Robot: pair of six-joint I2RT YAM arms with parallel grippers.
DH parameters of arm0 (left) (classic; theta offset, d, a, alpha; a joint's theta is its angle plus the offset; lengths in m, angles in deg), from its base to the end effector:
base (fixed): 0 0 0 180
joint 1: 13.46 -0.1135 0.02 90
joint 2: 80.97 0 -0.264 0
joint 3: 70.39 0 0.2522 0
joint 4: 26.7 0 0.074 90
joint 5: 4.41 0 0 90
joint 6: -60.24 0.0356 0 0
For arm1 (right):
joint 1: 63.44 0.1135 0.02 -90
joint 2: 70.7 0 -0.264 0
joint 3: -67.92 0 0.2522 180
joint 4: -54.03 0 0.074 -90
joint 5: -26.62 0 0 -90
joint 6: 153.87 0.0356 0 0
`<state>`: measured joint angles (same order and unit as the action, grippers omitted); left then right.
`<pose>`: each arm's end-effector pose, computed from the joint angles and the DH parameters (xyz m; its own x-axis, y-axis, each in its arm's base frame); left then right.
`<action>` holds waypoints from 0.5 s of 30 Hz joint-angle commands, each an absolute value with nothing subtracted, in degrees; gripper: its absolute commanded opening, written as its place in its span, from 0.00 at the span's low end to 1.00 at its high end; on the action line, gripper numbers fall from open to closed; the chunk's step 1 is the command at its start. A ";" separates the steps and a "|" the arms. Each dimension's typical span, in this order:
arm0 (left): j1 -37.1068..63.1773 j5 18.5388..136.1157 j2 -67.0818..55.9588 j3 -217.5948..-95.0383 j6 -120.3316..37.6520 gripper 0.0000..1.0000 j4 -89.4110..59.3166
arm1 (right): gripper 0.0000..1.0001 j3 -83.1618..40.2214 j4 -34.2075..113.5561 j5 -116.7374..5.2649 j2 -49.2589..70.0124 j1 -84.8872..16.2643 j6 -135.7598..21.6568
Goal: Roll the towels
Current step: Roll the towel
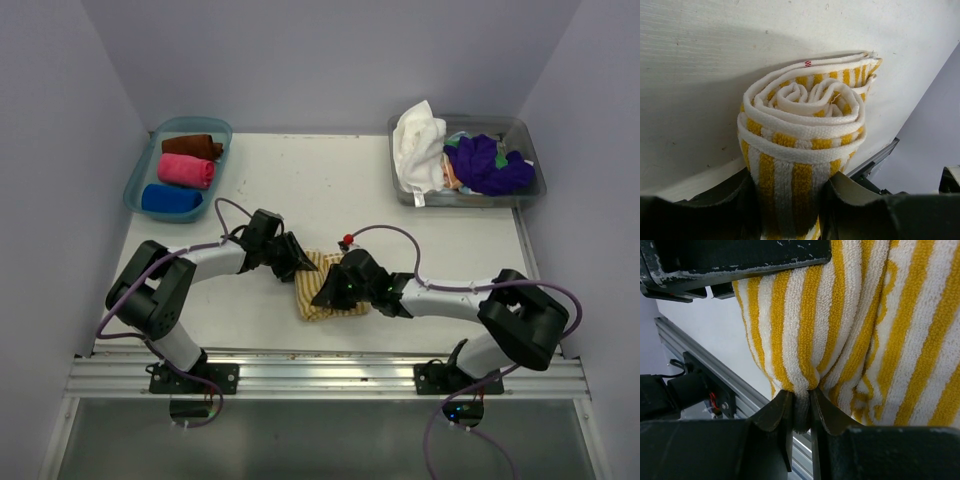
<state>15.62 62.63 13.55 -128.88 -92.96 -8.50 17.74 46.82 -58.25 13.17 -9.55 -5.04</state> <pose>0.2617 -0.1614 0.1417 -0.8970 -0.4415 0.0190 -0.3413 0.6648 -0.6645 0.1650 0.2316 0.1644 -0.9223 0.1817 -0.3411 -0.1069 0.7281 0.6770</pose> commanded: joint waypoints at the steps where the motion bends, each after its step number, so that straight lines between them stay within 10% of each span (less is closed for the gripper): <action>1: 16.15 63.44 13.60 -129.67 -92.07 0.43 -6.44 | 0.09 19.01 46.95 -57.66 16.39 -9.74 -3.66; 7: 16.24 63.35 13.69 -129.76 -92.08 0.43 -6.26 | 0.56 11.29 28.90 -68.18 9.37 -8.16 -12.17; 15: 16.42 63.61 13.87 -130.03 -92.25 0.43 -5.91 | 0.70 -5.22 9.69 -88.50 10.41 0.62 -22.55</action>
